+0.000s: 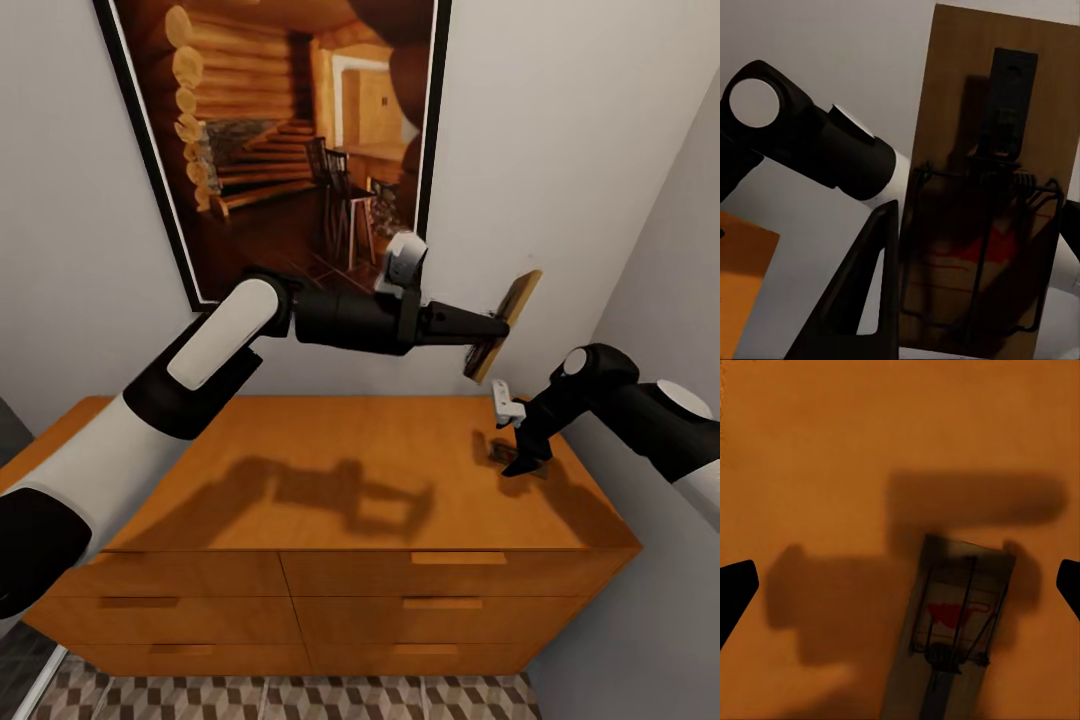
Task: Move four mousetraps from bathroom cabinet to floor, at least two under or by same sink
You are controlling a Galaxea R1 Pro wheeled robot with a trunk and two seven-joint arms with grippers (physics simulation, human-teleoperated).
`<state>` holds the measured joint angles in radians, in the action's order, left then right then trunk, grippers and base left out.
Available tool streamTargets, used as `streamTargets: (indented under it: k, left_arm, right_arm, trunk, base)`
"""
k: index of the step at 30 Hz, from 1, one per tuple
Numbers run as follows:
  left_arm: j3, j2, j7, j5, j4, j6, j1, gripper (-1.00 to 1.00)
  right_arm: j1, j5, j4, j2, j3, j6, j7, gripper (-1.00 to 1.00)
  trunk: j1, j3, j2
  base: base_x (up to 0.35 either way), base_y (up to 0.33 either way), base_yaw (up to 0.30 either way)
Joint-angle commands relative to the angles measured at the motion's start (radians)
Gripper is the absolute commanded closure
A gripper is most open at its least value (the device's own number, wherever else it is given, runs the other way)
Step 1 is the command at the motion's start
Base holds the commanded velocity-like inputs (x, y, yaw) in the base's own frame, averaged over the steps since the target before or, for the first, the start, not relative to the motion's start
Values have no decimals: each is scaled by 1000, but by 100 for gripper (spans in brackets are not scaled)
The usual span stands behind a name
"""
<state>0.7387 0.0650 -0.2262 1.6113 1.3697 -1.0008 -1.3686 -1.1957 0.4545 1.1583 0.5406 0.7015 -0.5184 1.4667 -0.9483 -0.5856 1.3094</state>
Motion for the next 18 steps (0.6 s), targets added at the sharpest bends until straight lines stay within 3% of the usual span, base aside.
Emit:
streamTargets:
  k: [1, 18]
  left_arm:
    - [6, 0, -14, -8, -1, 1, -1, 100]
    - [14, 1, -13, -7, 0, 1, -1, 100]
  right_arm:
    - [-1, 1, 0, 0, 2, 0, 3, -100]
    - [1, -13, 46, 4, -11, 30, 3, -100]
  trunk:
    - [0, -1, 1]
    - [0, -1, 1]
  base:
    - [0, 0, 0]
    - [0, 0, 0]
